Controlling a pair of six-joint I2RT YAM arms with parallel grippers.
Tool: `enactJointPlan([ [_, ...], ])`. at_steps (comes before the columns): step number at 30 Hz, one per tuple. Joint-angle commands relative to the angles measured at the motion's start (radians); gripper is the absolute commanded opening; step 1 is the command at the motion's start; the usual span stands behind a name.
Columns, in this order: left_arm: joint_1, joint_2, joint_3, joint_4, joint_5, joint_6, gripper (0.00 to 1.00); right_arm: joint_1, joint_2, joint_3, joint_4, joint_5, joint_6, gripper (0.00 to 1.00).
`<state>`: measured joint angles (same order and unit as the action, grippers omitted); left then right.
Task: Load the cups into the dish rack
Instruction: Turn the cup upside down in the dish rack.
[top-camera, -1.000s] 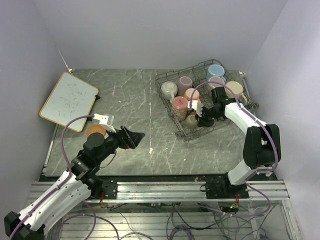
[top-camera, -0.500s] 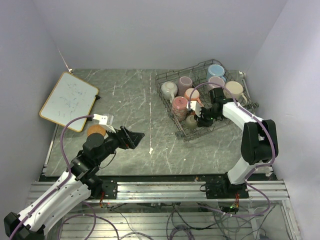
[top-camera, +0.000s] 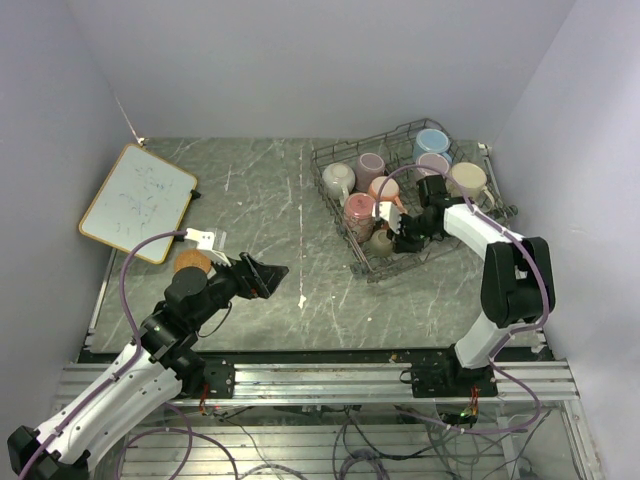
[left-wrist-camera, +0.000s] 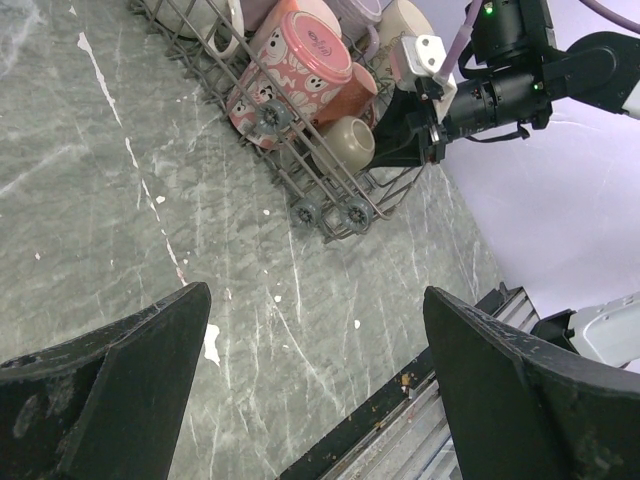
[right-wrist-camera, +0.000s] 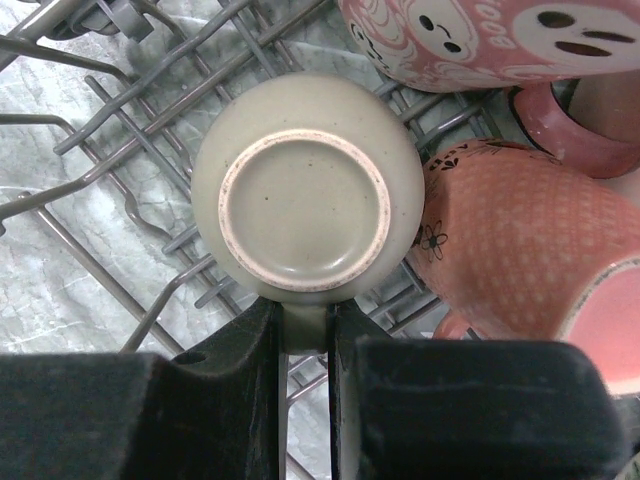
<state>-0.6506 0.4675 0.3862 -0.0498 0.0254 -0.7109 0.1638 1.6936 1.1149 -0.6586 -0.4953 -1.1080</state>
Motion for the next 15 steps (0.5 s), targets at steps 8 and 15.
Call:
enactJointPlan([
  [8, 0.003, -0.019, 0.028, -0.009, -0.018, 0.002, 0.97, 0.017, 0.039, 0.014, 0.039, 0.006, 0.014, 0.10],
  [15, 0.005, -0.021, 0.031, -0.009, -0.014, -0.003, 0.97, 0.019, 0.017, -0.006, 0.070, 0.003, 0.037, 0.40],
])
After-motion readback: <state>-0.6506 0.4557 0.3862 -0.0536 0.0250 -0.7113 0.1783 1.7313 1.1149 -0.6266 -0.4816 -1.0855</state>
